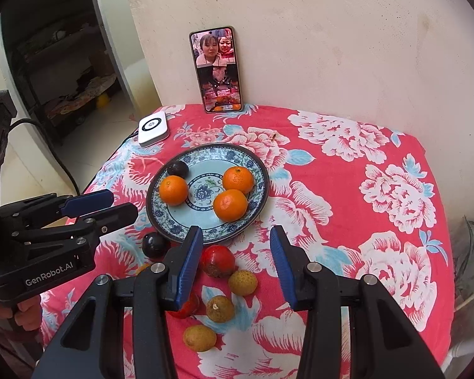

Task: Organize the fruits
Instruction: 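Withdraw both open tools from the plate back toward the fruit cluster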

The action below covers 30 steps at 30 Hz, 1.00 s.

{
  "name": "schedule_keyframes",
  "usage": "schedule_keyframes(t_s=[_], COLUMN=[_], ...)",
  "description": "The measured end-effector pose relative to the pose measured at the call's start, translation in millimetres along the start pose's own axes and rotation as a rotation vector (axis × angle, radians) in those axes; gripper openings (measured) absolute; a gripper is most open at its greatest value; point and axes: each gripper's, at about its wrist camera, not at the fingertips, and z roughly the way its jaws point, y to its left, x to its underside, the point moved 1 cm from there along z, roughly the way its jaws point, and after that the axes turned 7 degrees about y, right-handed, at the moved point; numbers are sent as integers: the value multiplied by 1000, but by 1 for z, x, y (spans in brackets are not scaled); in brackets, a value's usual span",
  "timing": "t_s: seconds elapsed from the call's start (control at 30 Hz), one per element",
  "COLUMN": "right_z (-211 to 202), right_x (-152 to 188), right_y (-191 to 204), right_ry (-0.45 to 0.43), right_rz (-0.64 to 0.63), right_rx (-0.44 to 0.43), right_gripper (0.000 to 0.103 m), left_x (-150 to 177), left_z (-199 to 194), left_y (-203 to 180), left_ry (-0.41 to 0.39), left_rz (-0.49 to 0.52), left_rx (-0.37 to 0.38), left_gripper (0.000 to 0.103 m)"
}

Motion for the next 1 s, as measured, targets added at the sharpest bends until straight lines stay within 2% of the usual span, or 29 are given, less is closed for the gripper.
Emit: schedule_keyframes(t_s=[0.47,1.0], right_z=[-11,-18], right_x=[38,67], right_y=[5,11], right_ry=[27,46], right_rz=[-15,-22], right_rx=[12,-12], right_gripper=[45,45], left_x=[30,50], left_z=[-1,3], left_y=[-13,-27], left_ry=[46,73], left_rz=[16,62], left_rx=[46,52], left_gripper=[43,43])
